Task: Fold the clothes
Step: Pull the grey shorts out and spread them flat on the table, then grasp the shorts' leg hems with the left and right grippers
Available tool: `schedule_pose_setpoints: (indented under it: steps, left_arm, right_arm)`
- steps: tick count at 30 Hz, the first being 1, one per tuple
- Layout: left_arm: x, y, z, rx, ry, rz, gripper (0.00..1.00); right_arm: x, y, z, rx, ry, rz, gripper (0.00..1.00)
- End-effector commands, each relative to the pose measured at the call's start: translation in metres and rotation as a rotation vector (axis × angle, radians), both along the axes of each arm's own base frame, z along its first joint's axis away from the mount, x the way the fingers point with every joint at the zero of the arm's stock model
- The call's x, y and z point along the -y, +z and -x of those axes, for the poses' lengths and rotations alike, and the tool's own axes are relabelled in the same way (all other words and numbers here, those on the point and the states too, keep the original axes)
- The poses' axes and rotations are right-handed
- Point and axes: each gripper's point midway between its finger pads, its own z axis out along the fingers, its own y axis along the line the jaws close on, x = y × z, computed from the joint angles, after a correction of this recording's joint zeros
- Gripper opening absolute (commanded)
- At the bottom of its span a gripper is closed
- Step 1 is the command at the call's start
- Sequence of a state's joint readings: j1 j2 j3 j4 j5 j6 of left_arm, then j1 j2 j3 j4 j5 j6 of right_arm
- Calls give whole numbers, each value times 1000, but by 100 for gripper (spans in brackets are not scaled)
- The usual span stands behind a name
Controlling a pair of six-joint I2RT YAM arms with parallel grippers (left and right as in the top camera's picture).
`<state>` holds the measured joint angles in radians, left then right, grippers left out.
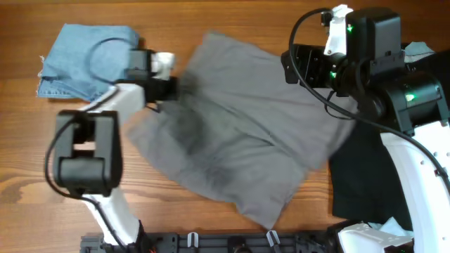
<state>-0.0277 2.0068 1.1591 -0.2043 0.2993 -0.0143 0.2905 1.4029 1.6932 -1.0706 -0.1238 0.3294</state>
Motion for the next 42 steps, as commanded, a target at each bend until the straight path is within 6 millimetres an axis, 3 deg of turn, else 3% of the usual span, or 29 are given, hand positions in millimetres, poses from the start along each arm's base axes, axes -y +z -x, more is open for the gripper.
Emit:
schedule_pose_setpoints:
  steps: [1,4,6,9,11,12,13,16,18,19,21,22,24,25,28,31,35,38,39,40,41,42]
  left_arm:
    - [-159,-25,14,-104,543,29,4]
    - [-176,-15,17,-82,544,191,4]
    - [-169,-12,16,-73,496,221,9]
    - [-147,-9,16,-77,405,217,18]
    - [-131,0,18,-84,351,203,26]
    - [-121,12,20,-72,301,183,32]
    - [-118,22,22,-62,281,169,38]
    - [-123,58,31,-25,290,105,50]
    - [-132,86,39,3,323,40,55]
    - [-133,99,44,18,327,27,55]
    - [-128,116,57,16,324,27,55]
    - [-123,119,65,-5,320,30,53]
    - [-109,112,85,-98,299,41,50]
    - [-98,105,99,-170,280,48,50]
    - [-67,85,133,-325,212,54,51]
    - [-42,71,156,-409,144,46,52]
    - [-27,60,172,-458,97,35,53]
    - [-27,59,174,-467,98,32,53]
    - [-27,59,174,-468,97,32,54]
    - [-27,59,175,-470,97,32,53]
    - [-27,59,175,-472,97,32,53]
    - [-27,59,175,-473,97,32,54]
  right_arm:
    - [6,-33,-5,-105,-35,52,85]
    - [14,-84,-16,-257,-109,125,83]
    - [9,-123,-25,-366,-112,143,82]
    - [-9,-179,-42,-471,3,160,64]
    - [-21,-221,-50,-540,78,161,67]
    - [-21,-244,-49,-596,74,174,78]
    - [-20,-267,-47,-655,74,188,80]
    - [-18,-301,-46,-715,70,214,75]
    - [8,-309,-56,-697,-23,312,69]
    - [17,-309,-58,-694,-43,329,59]
    - [28,-314,-64,-682,-60,320,27]
    - [31,-317,-68,-668,-65,315,26]
    - [33,-326,-83,-591,-29,306,80]
    - [36,-327,-91,-558,-23,304,86]
    - [49,-322,-114,-486,-45,252,85]
    - [26,-312,-131,-387,112,82,89]
    - [23,-323,-143,-339,103,70,93]
    - [7,-348,-136,-392,147,-18,78]
    - [1,-355,-136,-397,165,-44,66]
    - [-1,-359,-138,-393,168,-55,45]
    - [-1,-358,-145,-363,159,-53,9]
    - [7,-348,-165,-299,97,-55,4]
